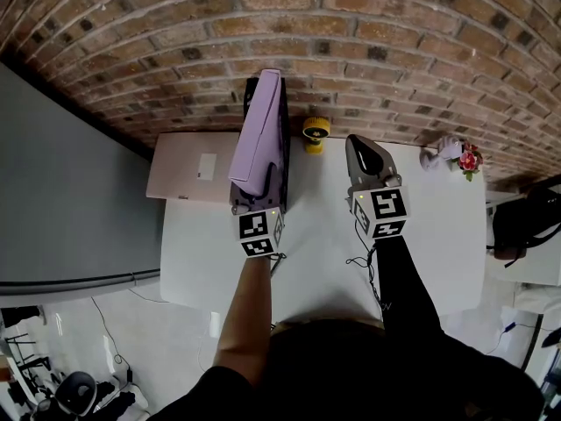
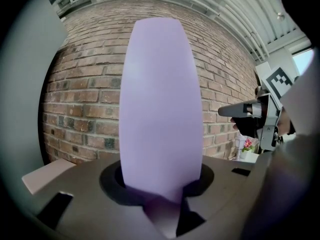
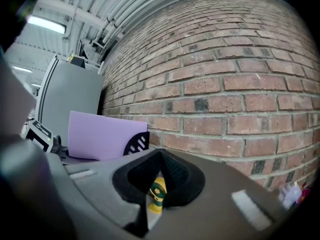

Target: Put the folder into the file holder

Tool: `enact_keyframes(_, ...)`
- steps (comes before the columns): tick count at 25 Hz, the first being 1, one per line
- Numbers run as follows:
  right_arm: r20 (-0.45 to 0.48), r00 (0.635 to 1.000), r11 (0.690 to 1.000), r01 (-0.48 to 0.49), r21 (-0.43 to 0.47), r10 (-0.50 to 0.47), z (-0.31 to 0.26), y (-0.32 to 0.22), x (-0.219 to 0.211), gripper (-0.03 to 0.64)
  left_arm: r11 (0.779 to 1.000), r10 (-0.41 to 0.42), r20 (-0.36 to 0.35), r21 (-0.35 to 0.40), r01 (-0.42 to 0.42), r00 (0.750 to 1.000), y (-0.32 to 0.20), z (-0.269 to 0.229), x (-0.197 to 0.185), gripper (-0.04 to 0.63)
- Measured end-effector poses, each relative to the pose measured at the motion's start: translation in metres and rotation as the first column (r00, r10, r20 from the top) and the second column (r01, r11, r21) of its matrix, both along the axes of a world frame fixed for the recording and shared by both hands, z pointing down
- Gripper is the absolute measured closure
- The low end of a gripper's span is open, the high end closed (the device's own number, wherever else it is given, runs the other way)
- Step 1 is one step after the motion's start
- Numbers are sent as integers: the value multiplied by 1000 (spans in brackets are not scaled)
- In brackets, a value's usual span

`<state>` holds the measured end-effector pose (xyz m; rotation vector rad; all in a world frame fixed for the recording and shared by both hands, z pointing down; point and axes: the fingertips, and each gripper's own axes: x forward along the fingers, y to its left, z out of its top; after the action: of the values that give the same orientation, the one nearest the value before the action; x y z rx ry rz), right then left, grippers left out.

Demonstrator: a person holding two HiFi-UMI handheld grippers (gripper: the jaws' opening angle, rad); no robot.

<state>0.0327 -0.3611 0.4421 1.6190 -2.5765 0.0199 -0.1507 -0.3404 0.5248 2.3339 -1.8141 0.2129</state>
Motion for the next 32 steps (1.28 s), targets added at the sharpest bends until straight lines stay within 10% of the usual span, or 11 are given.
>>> enact_keyframes(32, 8, 1000, 999, -9, 34, 9, -18, 13, -2, 617, 991, -7, 99, -132, 20, 995, 15, 34, 1, 378)
